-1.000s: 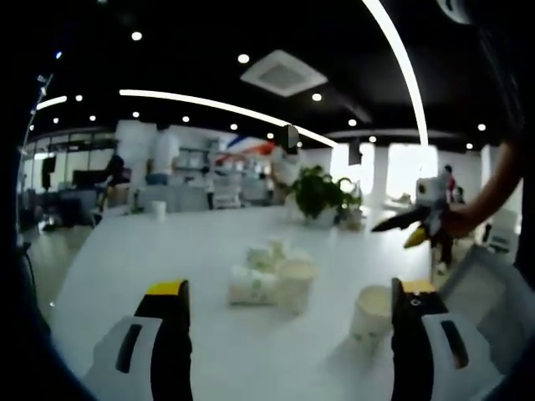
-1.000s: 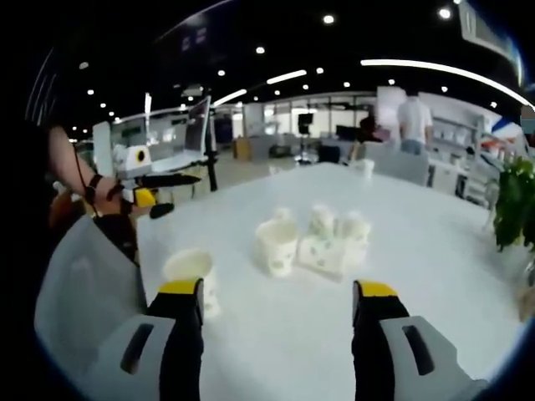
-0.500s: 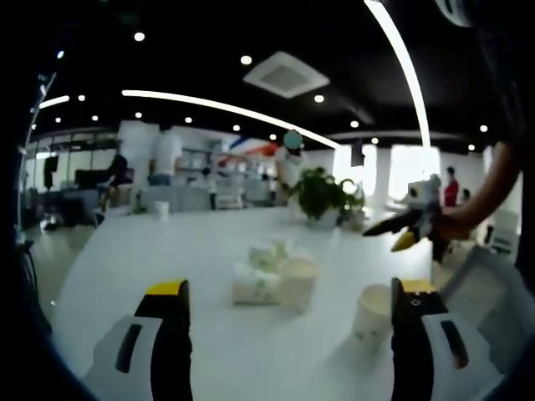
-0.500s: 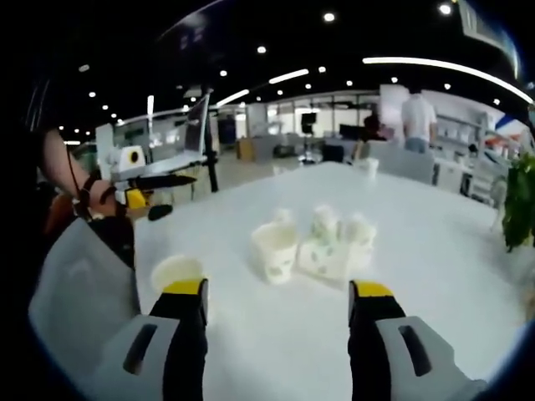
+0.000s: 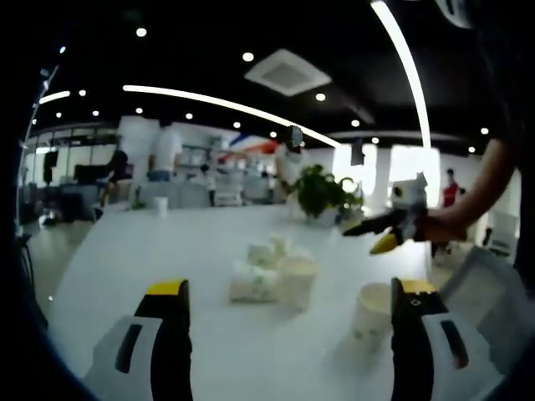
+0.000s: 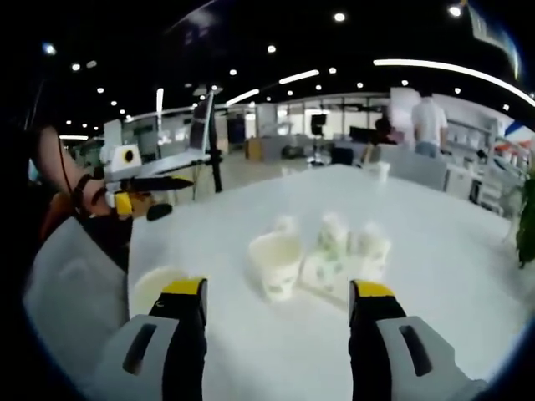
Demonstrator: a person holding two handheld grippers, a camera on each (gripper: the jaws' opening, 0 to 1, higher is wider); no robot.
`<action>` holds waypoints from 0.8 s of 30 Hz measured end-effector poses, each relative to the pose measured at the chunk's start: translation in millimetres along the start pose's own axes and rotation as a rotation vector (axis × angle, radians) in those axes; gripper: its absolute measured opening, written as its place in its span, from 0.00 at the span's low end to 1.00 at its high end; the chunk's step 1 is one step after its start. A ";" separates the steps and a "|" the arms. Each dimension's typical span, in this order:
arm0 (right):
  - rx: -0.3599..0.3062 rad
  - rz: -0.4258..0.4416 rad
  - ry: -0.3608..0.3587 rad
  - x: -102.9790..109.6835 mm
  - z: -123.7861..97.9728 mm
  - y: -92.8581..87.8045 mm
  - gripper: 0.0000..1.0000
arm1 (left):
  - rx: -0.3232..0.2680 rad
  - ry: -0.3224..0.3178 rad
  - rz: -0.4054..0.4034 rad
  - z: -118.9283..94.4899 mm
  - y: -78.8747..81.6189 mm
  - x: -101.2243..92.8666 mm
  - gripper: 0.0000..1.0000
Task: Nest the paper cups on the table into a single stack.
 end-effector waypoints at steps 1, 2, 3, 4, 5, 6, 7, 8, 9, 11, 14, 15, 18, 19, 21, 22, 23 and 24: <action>0.001 -0.002 0.002 -0.8 4.0 0.7 0.66 | -0.003 -0.002 0.002 0.2 0.0 -0.2 0.98; 0.002 -0.004 0.006 -1.1 7.9 2.2 0.66 | -0.002 -0.002 0.003 0.3 -0.1 -0.2 0.98; 0.003 -0.004 0.010 -1.0 10.5 3.1 0.66 | 0.002 -0.001 0.007 0.5 -0.6 0.0 0.98; 0.003 -0.008 0.011 -1.2 14.2 4.3 0.66 | 0.004 -0.002 0.007 0.5 -1.0 -0.1 0.98; -0.002 -0.009 0.013 -1.3 16.6 5.2 0.66 | 0.004 -0.004 0.004 0.5 -1.2 -0.2 0.98; -0.002 -0.009 0.018 -1.8 20.9 5.2 0.66 | 0.004 -0.006 0.002 0.4 -1.2 -0.5 0.98; 0.000 -0.010 0.020 -1.9 22.5 5.1 0.66 | 0.005 -0.006 0.007 0.2 -1.4 -0.7 0.98; 0.008 -0.013 0.024 -1.9 26.6 5.2 0.66 | 0.004 -0.007 0.009 -0.2 -1.4 -1.0 0.98; 0.010 -0.011 0.029 -1.6 29.2 5.4 0.66 | 0.004 -0.009 0.007 -0.5 -1.6 -1.2 0.98; 0.009 -0.012 0.036 -0.9 34.4 7.1 0.66 | 0.008 -0.010 0.007 -1.4 -2.3 -1.1 0.98; 0.012 -0.016 0.044 0.9 40.3 9.3 0.66 | 0.010 -0.014 0.001 -2.5 -2.9 -1.0 0.98; 0.015 -0.018 0.047 1.5 42.9 10.0 0.66 | 0.011 -0.013 0.004 -2.6 -2.9 -0.8 0.98; 0.017 -0.020 0.051 1.6 48.0 10.6 0.66 | 0.009 -0.014 0.002 -3.2 -2.7 -0.5 0.98; 0.020 -0.024 0.051 1.7 50.3 11.1 0.66 | 0.011 -0.012 0.005 -3.3 -2.9 -0.4 0.98; 0.021 -0.025 0.056 1.4 53.7 11.7 0.66 | 0.008 -0.014 -0.001 -3.5 -2.8 -0.8 0.98; 0.021 -0.024 0.056 1.2 54.4 11.7 0.66 | 0.011 -0.012 0.002 -3.5 -3.4 -0.8 0.98; 0.024 -0.026 0.054 0.5 56.6 11.4 0.66 | 0.010 -0.012 0.003 -3.5 -3.5 -0.8 0.98; 0.026 -0.025 0.055 -0.4 58.4 10.9 0.66 | 0.008 -0.012 0.001 -3.6 -3.6 -1.1 0.98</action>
Point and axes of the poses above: the point that each gripper's makers call its tool centre point, and the gripper's own axes: z roughly forward along the fingers, x roughly to its left, y roughly out of its top, the point moved 3 cm from there along -z, roughly backward along the fingers, and after that the axes turned 10 degrees about x, right-handed, at the moved point
